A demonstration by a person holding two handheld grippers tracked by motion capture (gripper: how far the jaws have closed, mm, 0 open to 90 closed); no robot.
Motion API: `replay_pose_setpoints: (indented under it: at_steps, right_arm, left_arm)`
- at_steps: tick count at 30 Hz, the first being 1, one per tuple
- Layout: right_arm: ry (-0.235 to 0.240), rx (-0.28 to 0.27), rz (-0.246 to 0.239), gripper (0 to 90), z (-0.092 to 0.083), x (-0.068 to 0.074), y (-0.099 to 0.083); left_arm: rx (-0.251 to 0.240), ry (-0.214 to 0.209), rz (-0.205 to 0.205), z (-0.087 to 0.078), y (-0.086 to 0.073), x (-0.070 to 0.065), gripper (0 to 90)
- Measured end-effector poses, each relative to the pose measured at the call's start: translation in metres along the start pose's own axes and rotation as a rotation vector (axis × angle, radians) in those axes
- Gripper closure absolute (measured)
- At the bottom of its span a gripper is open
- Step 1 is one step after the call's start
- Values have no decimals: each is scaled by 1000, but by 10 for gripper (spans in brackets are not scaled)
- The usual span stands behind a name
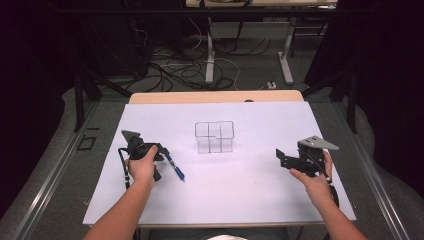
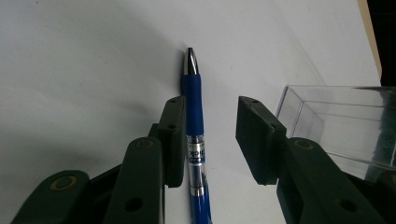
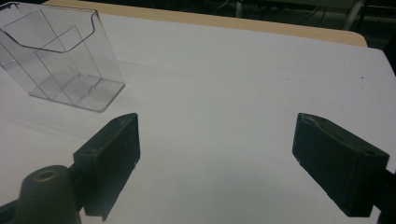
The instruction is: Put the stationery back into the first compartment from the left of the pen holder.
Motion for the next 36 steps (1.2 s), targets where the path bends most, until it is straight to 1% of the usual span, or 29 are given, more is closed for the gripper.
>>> replay_pose_setpoints:
  at_steps: [2, 3, 8, 9, 10, 11, 12, 14, 16, 17, 18, 22, 25, 26, 27, 30, 33, 36]
  right_arm:
    - [0, 4, -10, 152, 0, -1, 0]
    - [3, 0, -6, 153, 1, 0, -1]
    - [12, 1, -5, 155, 1, 0, -1]
    - [12, 2, -5, 155, 1, -1, -1]
    - [12, 1, -5, 155, 1, -1, -1]
    - [13, 2, -6, 155, 1, -1, -1]
    - [12, 2, -6, 155, 1, -1, -1]
    - [10, 2, -5, 155, 1, -1, -1]
    - [14, 1, -4, 156, 2, -1, -2]
    - [15, 3, -1, 156, 2, -1, -2]
    - [16, 4, 3, 156, 2, 0, -2]
    - [16, 2, -1, 156, 2, -1, -2]
    - [17, 2, -1, 157, 2, -1, -2]
    - [17, 3, -1, 157, 2, -1, -2]
    - [17, 3, -1, 157, 2, -1, -2]
    - [19, 4, 0, 157, 3, -1, -2]
    - [22, 4, 0, 158, 3, -1, -2]
    - [15, 4, -1, 159, 3, -1, -2]
  left_arm:
    - [4, 5, -4, 3, 0, 1, 649]
    - [3, 3, -11, 4, 0, 1, 651]
    - [1, 9, -14, 10, 0, 0, 662]
    - [7, 12, -19, 10, 1, 0, 664]
    - [0, 12, -23, 11, 1, 0, 666]
    - [1, 12, -24, 11, 2, 1, 667]
    - [4, 12, -16, 12, 2, 1, 667]
    - [-4, 20, -30, 15, 3, 1, 674]
    - [-1, 22, -31, 17, 4, 2, 685]
    - [8, 26, -26, 17, 4, 2, 688]
    - [1, 29, -33, 18, 4, 2, 693]
    - [2, 33, -44, 19, 6, 2, 707]
    - [8, 43, -38, 19, 7, 4, 721]
    - [3, 42, -38, 20, 6, 4, 725]
    - [-5, 41, -48, 20, 7, 3, 728]
    - [4, 46, -38, 20, 6, 4, 741]
    - [0, 52, -49, 20, 6, 2, 746]
    - [1, 59, -47, 21, 7, 1, 756]
Point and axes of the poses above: each handheld gripper's, and its own axes: z roughly forward along the jaws, y roughly out of its top, x roughly to its left, the point moved 2 cm from there along z, roughly forward along the jaws, and after that the axes turned 5 degrees about x, right-handed, at the moved point
